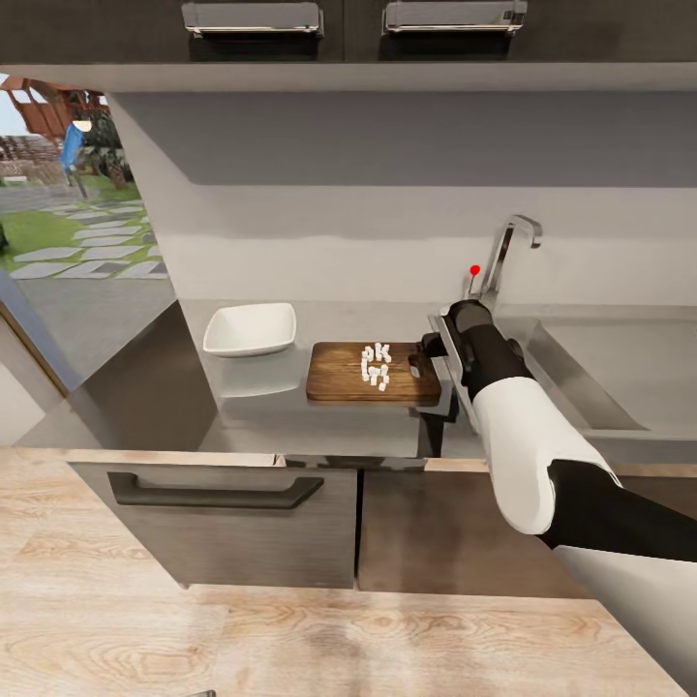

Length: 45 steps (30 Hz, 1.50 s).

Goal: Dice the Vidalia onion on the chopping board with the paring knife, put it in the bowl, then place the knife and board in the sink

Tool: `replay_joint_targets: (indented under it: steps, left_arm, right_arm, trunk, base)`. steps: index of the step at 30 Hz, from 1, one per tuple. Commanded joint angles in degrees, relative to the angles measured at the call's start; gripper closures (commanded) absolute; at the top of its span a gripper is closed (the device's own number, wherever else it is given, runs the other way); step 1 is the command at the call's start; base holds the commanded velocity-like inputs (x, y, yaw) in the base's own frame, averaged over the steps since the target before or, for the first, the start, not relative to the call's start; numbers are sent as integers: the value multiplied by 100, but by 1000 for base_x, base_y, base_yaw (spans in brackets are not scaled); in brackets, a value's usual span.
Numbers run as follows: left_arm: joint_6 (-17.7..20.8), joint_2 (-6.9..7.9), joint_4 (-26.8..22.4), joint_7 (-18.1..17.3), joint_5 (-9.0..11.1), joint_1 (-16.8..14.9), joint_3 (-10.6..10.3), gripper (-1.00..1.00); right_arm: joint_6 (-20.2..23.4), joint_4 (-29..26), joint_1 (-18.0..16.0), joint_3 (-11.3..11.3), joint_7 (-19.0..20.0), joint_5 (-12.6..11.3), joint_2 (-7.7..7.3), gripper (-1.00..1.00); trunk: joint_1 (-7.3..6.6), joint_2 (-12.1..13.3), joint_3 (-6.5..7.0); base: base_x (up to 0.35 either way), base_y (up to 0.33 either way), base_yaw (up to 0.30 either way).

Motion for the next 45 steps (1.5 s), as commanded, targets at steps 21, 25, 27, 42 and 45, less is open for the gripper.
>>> replay_joint_targets:
  steps: [21, 25, 27, 42, 45]
  left_arm:
    - [-42, 0, 21, -17, 31, -9, 20, -100]
    - [-42, 0, 26, -17, 31, -9, 20, -100]
    - [-42, -1, 24, -17, 31, -9, 20, -100]
    - [-42, -1, 22, -17, 31, -9, 20, -100]
    - [-42, -3, 27, -17, 31, -9, 20, -100]
  right_arm:
    - [-248, 445, -4, -126, -26, -18, -71, -100]
    - [-260, 476, -4, -308, -26, -18, -68, -100]
    - [-262, 480, -4, -342, -26, -18, -67, -100]
    - [-263, 502, -4, -358, -26, -18, -56, -100]
    - [-263, 496, -4, -350, -26, -18, -37, -100]
  trunk:
    - [0, -3, -5]
    - [0, -3, -5]
    - [0, -3, -5]
    - [0, -3, -5]
    - [0, -3, -5]
  base:
    - [0, 0, 0]
    - [0, 0, 0]
    - [0, 0, 0]
    - [0, 0, 0]
    - [0, 0, 0]
